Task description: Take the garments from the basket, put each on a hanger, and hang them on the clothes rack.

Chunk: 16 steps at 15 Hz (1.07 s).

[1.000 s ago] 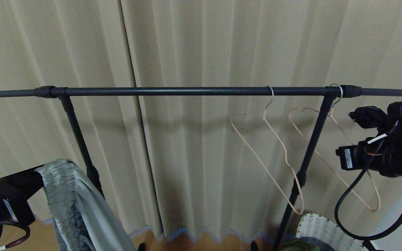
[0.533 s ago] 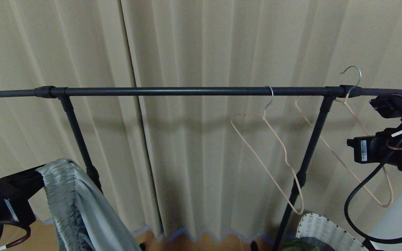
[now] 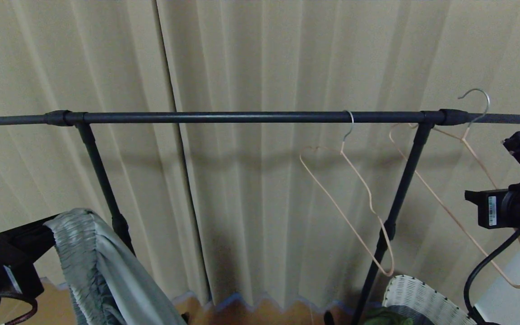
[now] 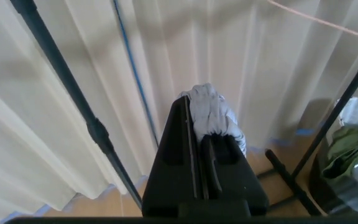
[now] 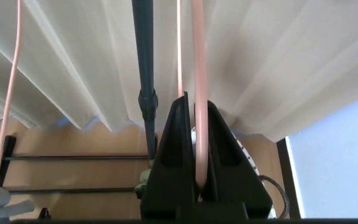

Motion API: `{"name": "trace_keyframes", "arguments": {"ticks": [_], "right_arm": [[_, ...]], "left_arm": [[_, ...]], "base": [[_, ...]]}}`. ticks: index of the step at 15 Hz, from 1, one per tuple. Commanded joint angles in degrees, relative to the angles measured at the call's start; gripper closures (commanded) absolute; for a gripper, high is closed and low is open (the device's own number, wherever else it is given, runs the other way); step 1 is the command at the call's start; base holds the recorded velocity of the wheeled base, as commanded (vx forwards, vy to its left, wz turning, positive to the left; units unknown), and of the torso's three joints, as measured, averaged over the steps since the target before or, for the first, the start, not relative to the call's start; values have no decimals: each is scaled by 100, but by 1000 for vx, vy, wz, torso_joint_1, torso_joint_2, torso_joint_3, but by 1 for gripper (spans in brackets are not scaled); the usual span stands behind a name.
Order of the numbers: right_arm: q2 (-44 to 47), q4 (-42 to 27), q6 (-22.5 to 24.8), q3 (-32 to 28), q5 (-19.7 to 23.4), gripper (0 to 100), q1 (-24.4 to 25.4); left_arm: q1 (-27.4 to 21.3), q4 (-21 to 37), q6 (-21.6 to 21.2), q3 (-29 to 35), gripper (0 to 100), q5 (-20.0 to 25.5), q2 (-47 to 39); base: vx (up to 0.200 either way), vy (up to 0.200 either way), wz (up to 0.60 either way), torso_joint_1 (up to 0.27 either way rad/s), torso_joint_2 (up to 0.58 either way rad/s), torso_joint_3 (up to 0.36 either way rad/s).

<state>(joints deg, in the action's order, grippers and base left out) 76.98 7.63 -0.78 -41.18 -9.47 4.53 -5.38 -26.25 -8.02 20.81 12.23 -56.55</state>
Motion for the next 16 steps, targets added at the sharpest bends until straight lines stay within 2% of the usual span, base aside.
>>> {"name": "trace_keyframes", "arguments": {"ticks": [1,10,14,16], "right_arm": [[-96,2,-1,40,-2,100,-5],[-131,37,-1,260,51,100,-5],[-412,89,-10,752,86,100,47],[-518,89,-19,761,121,100,47]], "left_arm": [[1,-3,-6,-7,100,-1,57],[1,-3,-15,-24,100,-1,101],[1,5,2,-182,100,-1,197],[1,-3,-15,-68,100,-1,21]], "base": [[-200,0,0,12,12,7],[-200,0,0,-1,3,2],[0,0,0,0,0,0],[0,0,0,0,0,0]]}}
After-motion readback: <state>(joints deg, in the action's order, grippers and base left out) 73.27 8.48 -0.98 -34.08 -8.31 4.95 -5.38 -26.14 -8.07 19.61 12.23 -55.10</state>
